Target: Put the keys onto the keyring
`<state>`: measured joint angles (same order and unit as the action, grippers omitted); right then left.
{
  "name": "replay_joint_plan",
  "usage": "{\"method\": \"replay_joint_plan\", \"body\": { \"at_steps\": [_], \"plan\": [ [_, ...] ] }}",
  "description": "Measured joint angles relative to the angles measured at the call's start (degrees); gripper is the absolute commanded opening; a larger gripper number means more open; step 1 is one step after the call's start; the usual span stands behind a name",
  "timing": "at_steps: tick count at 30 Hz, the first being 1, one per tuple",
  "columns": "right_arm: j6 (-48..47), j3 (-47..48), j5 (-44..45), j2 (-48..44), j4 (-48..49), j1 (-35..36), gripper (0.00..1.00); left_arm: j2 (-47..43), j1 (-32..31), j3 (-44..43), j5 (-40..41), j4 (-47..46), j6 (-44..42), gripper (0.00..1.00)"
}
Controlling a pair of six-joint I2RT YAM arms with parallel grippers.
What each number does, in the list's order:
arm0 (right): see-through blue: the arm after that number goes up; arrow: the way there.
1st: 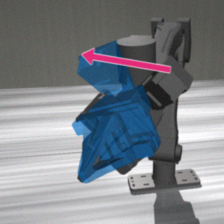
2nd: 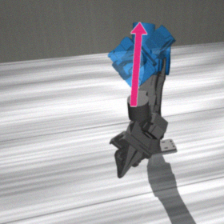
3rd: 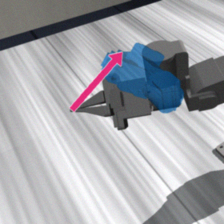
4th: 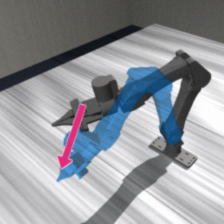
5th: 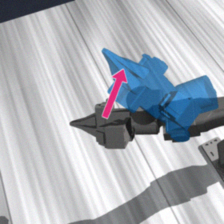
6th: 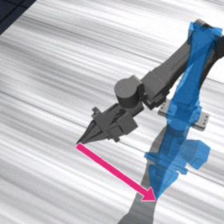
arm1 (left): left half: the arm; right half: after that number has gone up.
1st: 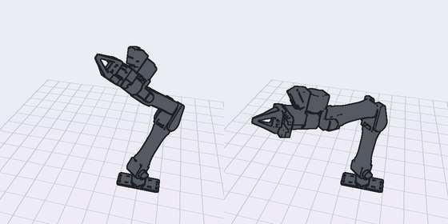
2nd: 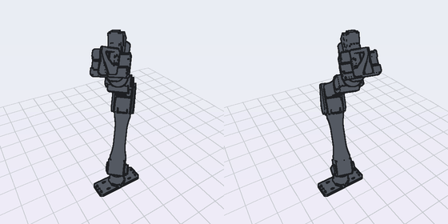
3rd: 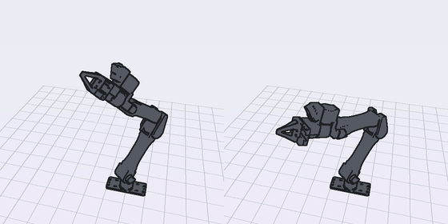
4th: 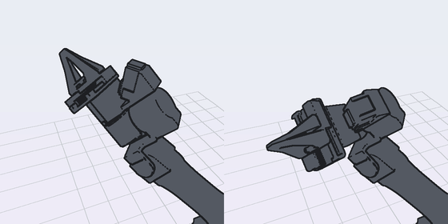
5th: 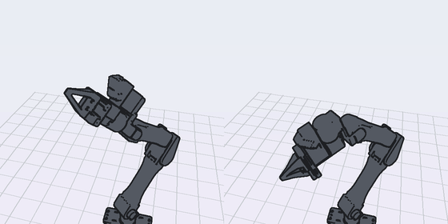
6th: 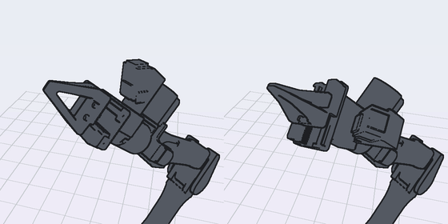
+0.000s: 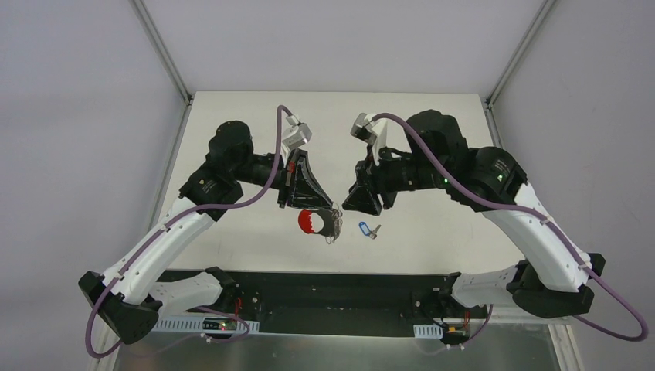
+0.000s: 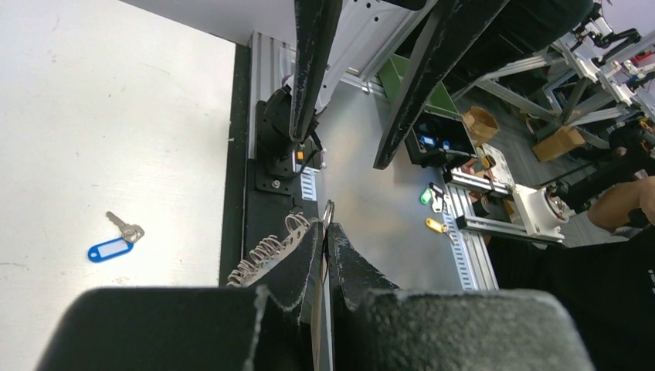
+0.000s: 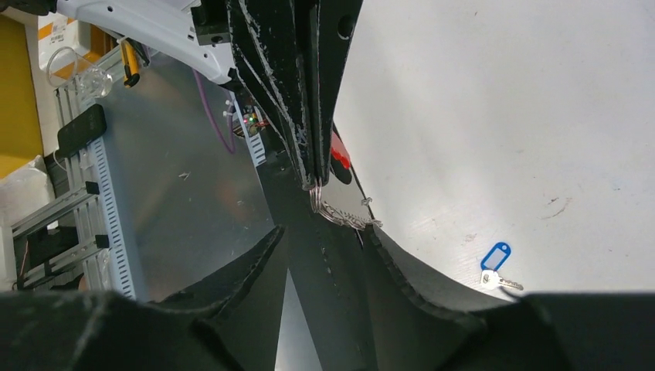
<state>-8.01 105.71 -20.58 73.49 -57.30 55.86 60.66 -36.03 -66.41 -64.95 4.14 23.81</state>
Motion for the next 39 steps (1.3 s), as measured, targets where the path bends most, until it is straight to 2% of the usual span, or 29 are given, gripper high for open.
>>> {"method": "replay_joint_plan", "body": {
  "at_steps": [29, 39],
  "plan": [
    [2.43, -1.38, -5.46, 3.96, 2.67, 0.0, 0.27, 0.11, -0.04, -0.42, -0.87, 2.54, -2.19, 0.0],
    [2.12, -1.99, -6.54, 4.0, 2.45, 0.0, 0.26, 0.11, -0.04, -0.42, -0.87, 2.58, -2.27, 0.0]
  ]
}}
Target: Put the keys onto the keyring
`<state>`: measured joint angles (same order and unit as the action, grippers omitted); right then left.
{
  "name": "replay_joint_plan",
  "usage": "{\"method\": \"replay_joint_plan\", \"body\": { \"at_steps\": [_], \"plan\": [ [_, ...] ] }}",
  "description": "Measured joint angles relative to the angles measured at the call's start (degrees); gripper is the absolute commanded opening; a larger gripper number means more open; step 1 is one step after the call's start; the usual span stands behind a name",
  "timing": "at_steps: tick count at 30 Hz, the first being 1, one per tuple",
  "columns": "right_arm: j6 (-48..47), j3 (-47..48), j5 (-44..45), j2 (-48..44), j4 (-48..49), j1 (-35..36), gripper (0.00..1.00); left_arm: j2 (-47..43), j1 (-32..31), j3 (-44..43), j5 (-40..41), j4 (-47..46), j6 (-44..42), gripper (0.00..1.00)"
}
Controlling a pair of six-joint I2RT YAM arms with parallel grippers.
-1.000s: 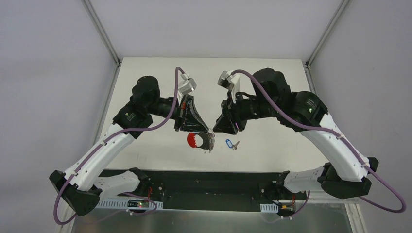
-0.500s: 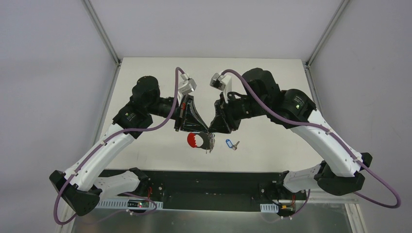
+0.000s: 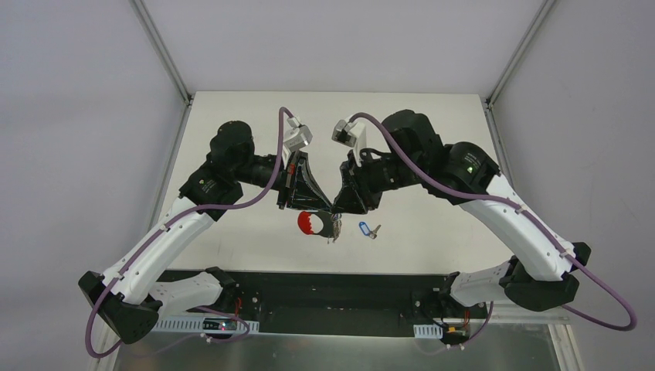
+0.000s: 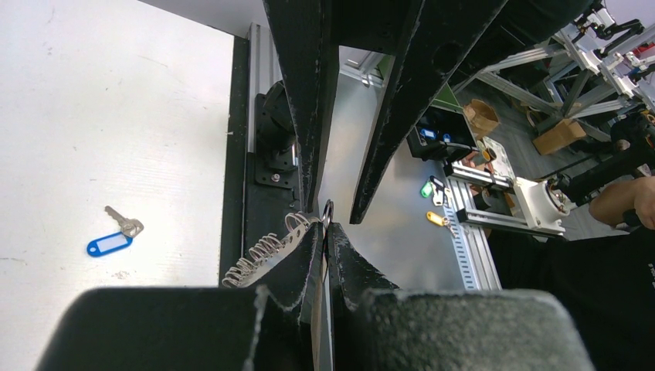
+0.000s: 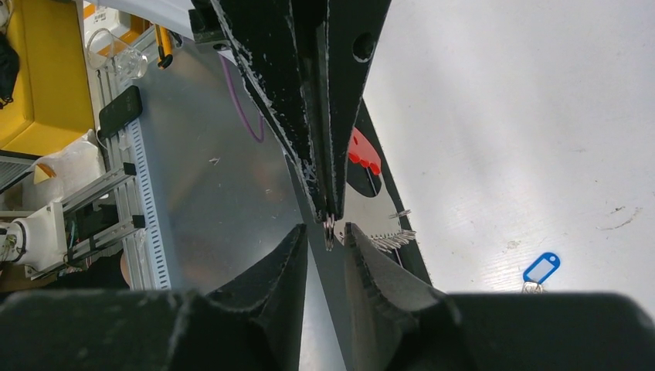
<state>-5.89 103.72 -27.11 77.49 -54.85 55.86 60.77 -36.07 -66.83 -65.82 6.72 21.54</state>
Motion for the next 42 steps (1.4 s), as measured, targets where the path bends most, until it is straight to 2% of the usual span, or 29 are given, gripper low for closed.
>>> {"method": "replay_joint_plan", "body": {
  "at_steps": [3, 6, 13, 15, 16, 20, 22, 33, 42],
  "plan": [
    [-0.17, -0.5, -0.2, 0.0, -0.09, 0.0, 0.18, -0.02, 0.0, 0.0, 0.0, -0.02, 0.0, 0.0],
    [-0.39, -0.5, -0.22, 0.07, -0.24, 0.0, 0.01, -0.02, 0.0, 0.0, 0.0, 0.0, -0.04, 0.0],
    [-0.55, -1.55, 0.17, -0.28, 0.48, 0.02, 0.0, -0.02, 0.0, 0.0, 0.07, 0.37, -0.26, 0.01],
    [-0.55, -2.93, 0.76, -1.03, 1.62, 0.11, 0.0, -0.02, 0.0, 0.0, 0.44, 1.07, -0.42, 0.25],
    [-0.59, -4.2, 1.46, -1.84, 2.84, 0.39, 0.0, -0.02, 0.0, 0.0, 0.55, 1.18, -0.55, 0.32],
    [-1.14, -9.05, 5.42, -5.7, 5.57, 2.45, 0.0, -0.46, 0.0, 0.0, 0.87, 0.76, -0.94, 0.56],
    [-1.95, -11.76, 7.76, -8.46, 7.17, 4.11, 0.0, -1.11, 0.0, 0.02, 1.05, -0.26, -0.57, 0.61],
    [-6.88, -26.14, 18.12, -23.43, 23.04, 9.94, 0.0, -4.37, -0.09, 0.66, 4.94, -9.68, 3.56, 0.64],
    [-12.33, -32.74, 27.41, -25.75, 33.18, 14.64, 0.0, -1.77, -1.4, 2.19, 7.61, -13.7, 6.47, 0.62]
  ]
}}
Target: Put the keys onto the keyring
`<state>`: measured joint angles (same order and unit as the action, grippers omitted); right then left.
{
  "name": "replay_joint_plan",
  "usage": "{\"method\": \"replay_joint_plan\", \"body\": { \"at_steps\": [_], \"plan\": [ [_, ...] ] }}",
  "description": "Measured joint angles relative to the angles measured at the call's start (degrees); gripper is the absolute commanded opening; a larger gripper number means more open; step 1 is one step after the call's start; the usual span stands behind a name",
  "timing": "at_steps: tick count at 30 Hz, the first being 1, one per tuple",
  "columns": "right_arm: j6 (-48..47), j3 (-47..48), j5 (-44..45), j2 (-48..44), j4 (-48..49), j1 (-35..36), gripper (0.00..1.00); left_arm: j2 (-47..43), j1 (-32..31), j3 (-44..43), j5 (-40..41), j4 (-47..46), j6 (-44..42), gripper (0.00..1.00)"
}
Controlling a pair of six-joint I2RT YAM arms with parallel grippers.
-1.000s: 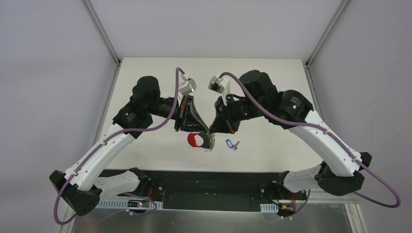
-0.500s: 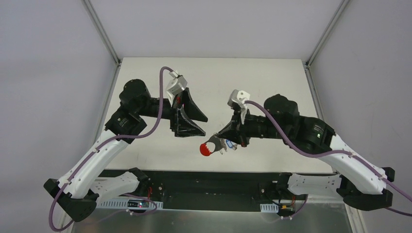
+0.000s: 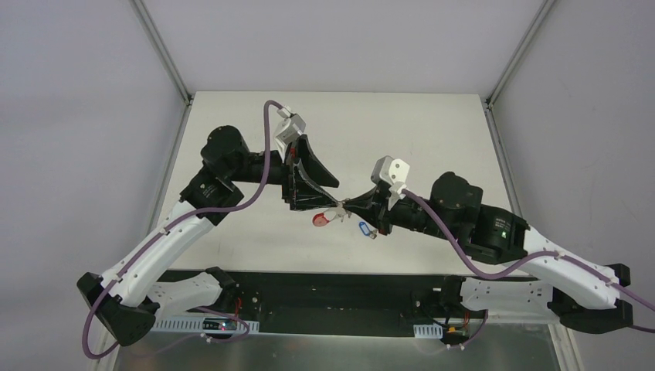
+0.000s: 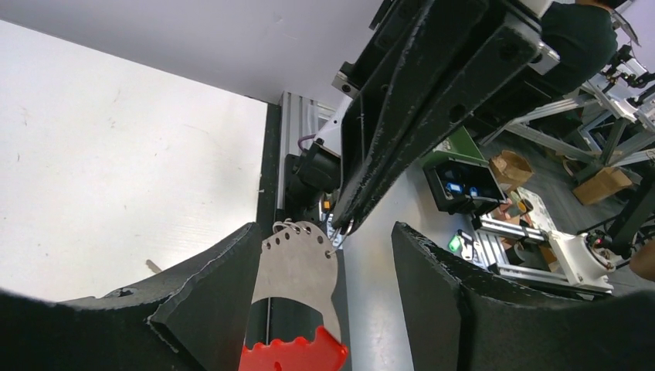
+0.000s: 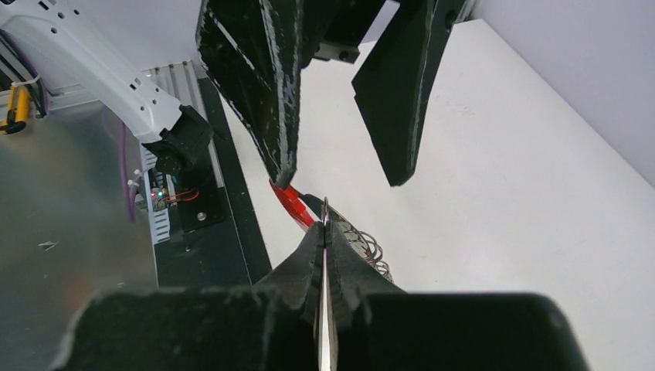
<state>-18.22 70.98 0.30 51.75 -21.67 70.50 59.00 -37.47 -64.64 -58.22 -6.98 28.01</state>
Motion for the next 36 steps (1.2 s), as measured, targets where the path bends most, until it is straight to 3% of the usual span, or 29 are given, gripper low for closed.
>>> {"method": "replay_joint_plan", "body": {
  "at_steps": [11, 22, 24, 27, 31, 36],
  "plan": [
    [-3.39, 2.21, 6.45, 1.18, 0.92, 3.52, 0.0, -0.2, -0.46, 3.13, 0.35, -1.25, 1.11, 0.65],
    [1.22, 10.8, 11.65, 4.04, -3.8, 3.54, 0.0, -5.22, -0.46, 3.93, 1.73, 2.99, -1.6, 0.67],
    [1.97, 11.67, 12.33, 4.66, -4.63, 3.54, 0.0, -5.25, -0.46, 3.93, 1.97, 3.61, -2.12, 0.57],
    [3.23, 12.37, 12.68, 5.53, -5.92, 3.54, 0.0, -4.7, -0.46, 3.93, 2.89, 4.57, -3.08, 0.28],
    [4.59, 12.37, 12.94, 6.03, -7.26, 3.58, 0.0, -3.15, -0.46, 3.87, 3.5, 5.75, -4.87, 0.0],
    [6.16, 13.33, 13.92, 6.69, -9.07, 3.58, 0.0, -2.6, -1.2, 3.74, 3.72, 6.8, -6.62, 0.0]
  ]
}}
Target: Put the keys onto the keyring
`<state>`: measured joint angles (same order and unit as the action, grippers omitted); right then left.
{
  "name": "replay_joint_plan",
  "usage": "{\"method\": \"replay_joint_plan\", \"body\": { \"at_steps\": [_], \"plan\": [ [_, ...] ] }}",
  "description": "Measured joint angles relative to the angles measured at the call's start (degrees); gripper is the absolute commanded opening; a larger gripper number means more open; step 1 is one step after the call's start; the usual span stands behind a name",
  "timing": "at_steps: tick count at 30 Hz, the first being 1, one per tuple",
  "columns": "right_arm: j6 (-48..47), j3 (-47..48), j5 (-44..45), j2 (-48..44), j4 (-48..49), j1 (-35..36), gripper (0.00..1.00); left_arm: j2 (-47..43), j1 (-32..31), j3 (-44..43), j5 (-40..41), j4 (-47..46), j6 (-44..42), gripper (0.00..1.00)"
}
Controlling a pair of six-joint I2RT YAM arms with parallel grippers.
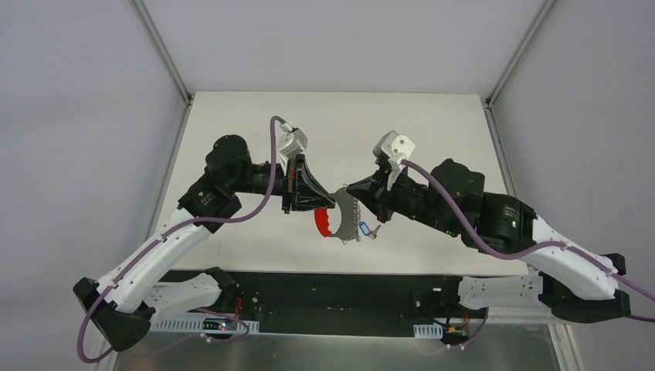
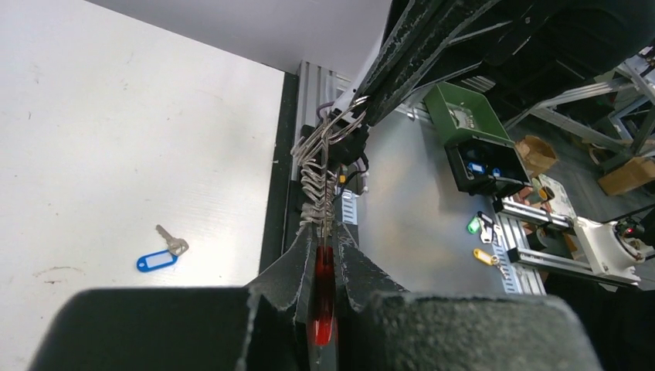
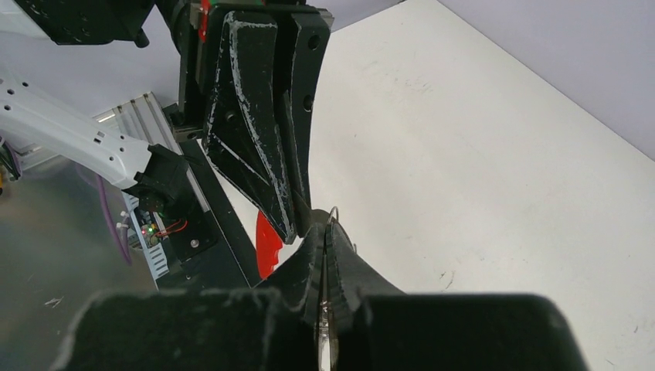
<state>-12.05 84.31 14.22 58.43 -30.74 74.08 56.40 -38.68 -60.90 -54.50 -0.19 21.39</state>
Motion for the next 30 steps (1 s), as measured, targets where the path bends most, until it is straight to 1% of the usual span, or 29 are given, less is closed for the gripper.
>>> {"method": "replay_joint_plan", "body": {
  "at_steps": [8, 18, 30],
  "plan": [
    [2.84, 4.07, 2.01, 2.05, -3.34, 0.0, 0.0, -0.2, -0.02, -1.64, 1.11, 1.9, -2.56, 0.0],
    [8.07, 11.43, 4.0, 6.82, -10.23, 0.07, 0.0, -1.64, -0.02, -2.8, 2.89, 5.9, -6.34, 0.0],
    [14.75, 19.3, 3.26, 11.87, -17.42, -1.05, 0.0, -3.72, -0.39, -3.56, 4.33, 9.75, -9.94, 0.0]
  ]
}}
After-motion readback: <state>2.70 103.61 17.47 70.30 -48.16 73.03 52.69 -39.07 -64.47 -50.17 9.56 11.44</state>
